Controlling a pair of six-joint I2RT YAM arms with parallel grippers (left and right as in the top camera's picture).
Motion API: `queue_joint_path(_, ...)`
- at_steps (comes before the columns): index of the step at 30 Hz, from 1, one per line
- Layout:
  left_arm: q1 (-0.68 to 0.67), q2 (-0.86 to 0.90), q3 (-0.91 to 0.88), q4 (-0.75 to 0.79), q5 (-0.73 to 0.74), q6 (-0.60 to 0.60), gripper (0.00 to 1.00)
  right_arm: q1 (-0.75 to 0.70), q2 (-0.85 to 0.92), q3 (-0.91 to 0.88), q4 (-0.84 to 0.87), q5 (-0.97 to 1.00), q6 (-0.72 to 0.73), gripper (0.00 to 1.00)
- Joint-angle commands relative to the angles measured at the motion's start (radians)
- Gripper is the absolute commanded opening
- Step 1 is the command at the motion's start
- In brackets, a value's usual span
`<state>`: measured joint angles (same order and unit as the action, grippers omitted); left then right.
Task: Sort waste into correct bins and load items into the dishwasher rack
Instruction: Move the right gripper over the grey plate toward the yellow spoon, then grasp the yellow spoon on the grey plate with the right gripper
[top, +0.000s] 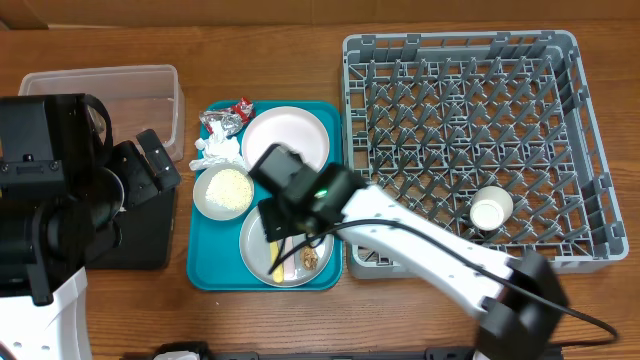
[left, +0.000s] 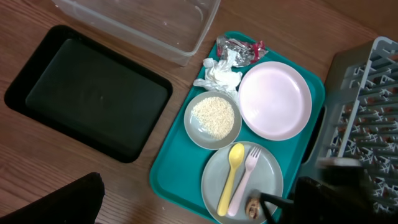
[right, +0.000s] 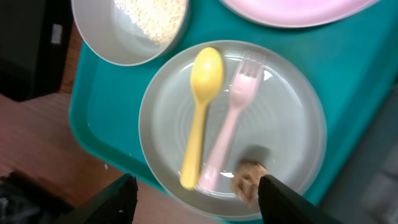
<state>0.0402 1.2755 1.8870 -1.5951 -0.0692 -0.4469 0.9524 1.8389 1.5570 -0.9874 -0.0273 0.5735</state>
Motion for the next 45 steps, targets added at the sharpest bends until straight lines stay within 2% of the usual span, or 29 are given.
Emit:
queue_joint_path(1, 0.003, 0.000, 0.006, 0.002, -0.027, -0.014, 1.00, 0.035, 0.062, -0.002, 0.057, 0.050, 0.022, 0.64)
queue_joint_path(5, 0.003, 0.000, 0.006, 0.001, -0.027, -0.014, 1.00, 0.077, 0.177, -0.002, 0.109, 0.104, 0.023, 0.59)
queue_joint_path(9, 0.003, 0.000, 0.006, -0.001, -0.027, -0.014, 1.00, 0.080, 0.255, -0.002, 0.131, 0.105, 0.027, 0.49)
queue_joint_path(19, 0.003, 0.005, 0.006, -0.001, -0.027, -0.014, 1.00, 0.081, 0.314, -0.002, 0.155, 0.084, 0.026, 0.48)
queue_joint_path(23, 0.003, 0.010, 0.006, -0.001, -0.027, -0.014, 1.00, 0.081, 0.325, -0.002, 0.154, 0.071, 0.022, 0.34)
queue_joint_path(26, 0.003, 0.013, 0.006, -0.001, -0.027, -0.014, 1.00, 0.080, 0.323, 0.010, 0.144, 0.071, 0.022, 0.28)
queue_joint_path(32, 0.003, 0.013, 0.006, -0.001, -0.027, -0.014, 1.00, 0.079, 0.269, 0.057, 0.060, 0.145, 0.020, 0.22)
queue_joint_path(42, 0.003, 0.013, 0.006, -0.001, -0.027, -0.014, 1.00, 0.068, 0.070, 0.060, 0.058, 0.150, -0.049, 0.14)
queue_joint_path(45, 0.003, 0.013, 0.006, -0.001, -0.027, -0.014, 1.00, 0.067, 0.012, 0.060, 0.051, 0.155, -0.082, 0.15)
